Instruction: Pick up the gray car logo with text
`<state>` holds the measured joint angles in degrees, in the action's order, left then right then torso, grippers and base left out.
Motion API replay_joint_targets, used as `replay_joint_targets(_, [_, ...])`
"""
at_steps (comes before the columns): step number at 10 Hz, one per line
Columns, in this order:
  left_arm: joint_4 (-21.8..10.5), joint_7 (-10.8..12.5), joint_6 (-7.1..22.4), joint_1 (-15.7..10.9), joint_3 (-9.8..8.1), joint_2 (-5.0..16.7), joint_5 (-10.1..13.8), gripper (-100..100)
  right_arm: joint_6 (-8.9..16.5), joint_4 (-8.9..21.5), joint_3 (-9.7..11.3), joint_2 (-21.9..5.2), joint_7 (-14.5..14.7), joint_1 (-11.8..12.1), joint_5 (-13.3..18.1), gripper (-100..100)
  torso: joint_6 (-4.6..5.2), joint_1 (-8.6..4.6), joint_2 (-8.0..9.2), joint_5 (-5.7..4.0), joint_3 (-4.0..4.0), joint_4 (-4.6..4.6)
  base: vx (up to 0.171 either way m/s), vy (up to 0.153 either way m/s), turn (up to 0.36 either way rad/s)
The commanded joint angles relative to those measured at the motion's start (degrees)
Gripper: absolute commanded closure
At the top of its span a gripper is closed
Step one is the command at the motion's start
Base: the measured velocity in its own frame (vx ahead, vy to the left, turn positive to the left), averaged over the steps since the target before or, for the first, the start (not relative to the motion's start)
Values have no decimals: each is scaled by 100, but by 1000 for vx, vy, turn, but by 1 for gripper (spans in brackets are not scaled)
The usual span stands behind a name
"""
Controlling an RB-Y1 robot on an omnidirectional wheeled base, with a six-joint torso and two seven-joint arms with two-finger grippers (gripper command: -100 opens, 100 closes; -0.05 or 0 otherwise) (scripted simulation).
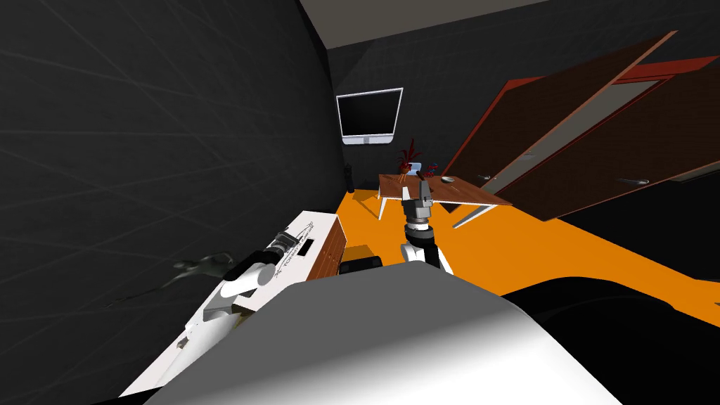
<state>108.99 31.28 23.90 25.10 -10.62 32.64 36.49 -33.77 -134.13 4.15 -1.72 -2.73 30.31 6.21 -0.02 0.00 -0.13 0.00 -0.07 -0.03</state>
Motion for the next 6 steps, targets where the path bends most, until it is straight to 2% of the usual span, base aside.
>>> replay_joint_targets(1, [-227,231,286,-40,-43,201,246,-100,0,0,0,0,0,0,0,0,0,0,0,0,0,0,38,-2,-34])
replay_joint_targets(2, [-227,231,507,-40,-43,201,246,-100,0,0,0,0,0,0,0,0,1,0,-3,0,-1,0,30,1,-18])
replay_joint_targets(3, [-421,421,701,-88,-78,362,449,-100,0,0,0,0,0,0,0,0,-1,0,0,0,0,0,31,4,-27])
replay_joint_targets(4, [-421,421,862,-88,-78,362,449,-100,0,0,0,0,0,0,0,0,1,2,0,0,0,0,26,4,-18])
replay_joint_targets(5, [-613,604,1054,-138,-109,514,648,-100,0,0,0,0,0,0,0,0,0,1,1,1,1,0,36,-3,-31])
replay_joint_targets(6, [-613,604,1206,-138,-109,514,648,-100,0,0,0,0,0,0,0,0,0,0,-1,0,0,0,35,-5,-14])
